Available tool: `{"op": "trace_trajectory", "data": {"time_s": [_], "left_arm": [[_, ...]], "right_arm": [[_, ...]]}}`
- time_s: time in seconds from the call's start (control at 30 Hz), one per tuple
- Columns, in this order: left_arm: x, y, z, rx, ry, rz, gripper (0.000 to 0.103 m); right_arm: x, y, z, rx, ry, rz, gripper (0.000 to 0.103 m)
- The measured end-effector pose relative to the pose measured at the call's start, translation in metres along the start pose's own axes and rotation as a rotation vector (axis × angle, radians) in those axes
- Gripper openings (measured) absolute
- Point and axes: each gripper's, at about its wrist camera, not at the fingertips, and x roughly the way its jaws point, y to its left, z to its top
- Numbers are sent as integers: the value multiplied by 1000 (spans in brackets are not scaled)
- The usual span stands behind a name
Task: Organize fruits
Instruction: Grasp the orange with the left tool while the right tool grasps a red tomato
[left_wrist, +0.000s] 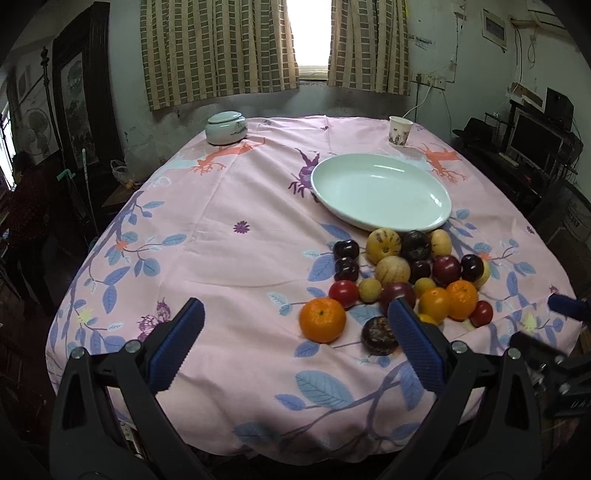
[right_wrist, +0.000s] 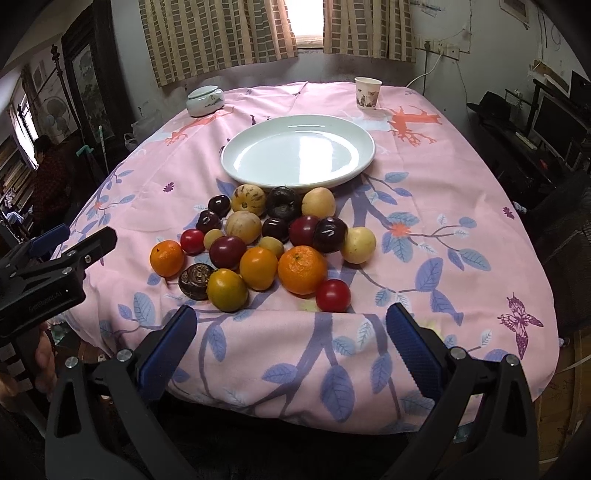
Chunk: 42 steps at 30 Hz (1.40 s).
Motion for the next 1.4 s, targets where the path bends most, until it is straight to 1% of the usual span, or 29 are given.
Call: {"op": "trace_trajectory", "data": {"time_s": [0.1, 0.17, 0.2, 0.27, 0.3, 0.33, 0.37, 0.4, 0.5, 0.53, 0.57, 0.6, 0.63, 0.73, 0.87, 0.97, 1.07, 1.13, 1.17, 1.23, 1.27, 1.3, 1.4], "left_arm": [[15, 11, -18, 5, 62, 3, 101], [26, 16, -29, 0, 109, 6, 101], [31, 18, -34, -3, 127, 6, 101], [38, 22, -39, -13, 152, 1, 101], [41, 24, -40, -19, 159, -3, 101], [43, 24, -40, -24, 163, -4, 101], [44, 26, -39, -29, 163, -5, 101], [45, 26, -39, -32, 160, -5, 101], [49, 26, -38, -28, 166, -5, 101], [51, 26, -38, -27, 170, -8, 101], [54, 26, -38, -27, 175, -10, 101], [58, 26, -37, -27, 180, -12, 101], [61, 26, -36, -29, 182, -16, 101], [72, 25, -35, -27, 201, -23, 101], [77, 22, -31, -18, 194, -46, 101], [87, 14, -27, 9, 196, -55, 101], [104, 6, -26, 37, 215, -69, 100], [117, 3, -24, 31, 234, -102, 97], [119, 0, -23, 33, 205, -95, 94], [121, -4, -18, 38, 182, -113, 82], [121, -5, -16, 38, 176, -115, 67], [119, -6, -14, 38, 174, -147, 44], [116, -6, -11, 9, 205, -220, 43]], "right_arm": [[2, -17, -8, 0, -21, -65, 102], [9, -26, -13, -3, -13, -113, 102], [11, -30, -14, -1, -7, -114, 102], [17, -32, -13, 5, -9, -61, 101], [20, -32, -12, 9, -18, -30, 98], [25, -33, -9, 13, -23, -8, 83], [31, -35, -6, 13, -15, -1, 64], [38, -34, -3, 9, 2, -4, 60], [63, -38, 1, 8, 75, -9, 57], [74, -40, 0, 13, 105, 12, 50], [81, -41, -1, 22, 122, 27, 41], [88, -43, -3, 36, 129, 37, 40], [87, -43, -4, 37, 93, 43, 32], [82, -40, -5, 44, 94, 46, 32], [64, -35, -6, 26, 66, 22, 32], [64, -39, -4, 53, 76, 43, 32], [66, -43, -4, 83, 90, 78, 32], [66, -44, -3, 93, 93, 88, 32], [66, -44, -3, 97, 93, 91, 32], [66, -46, -3, 106, 94, 95, 32], [66, -47, -2, 110, 96, 95, 32], [66, -47, -2, 112, 97, 95, 32], [61, -46, 1, 108, 87, 93, 32]]}}
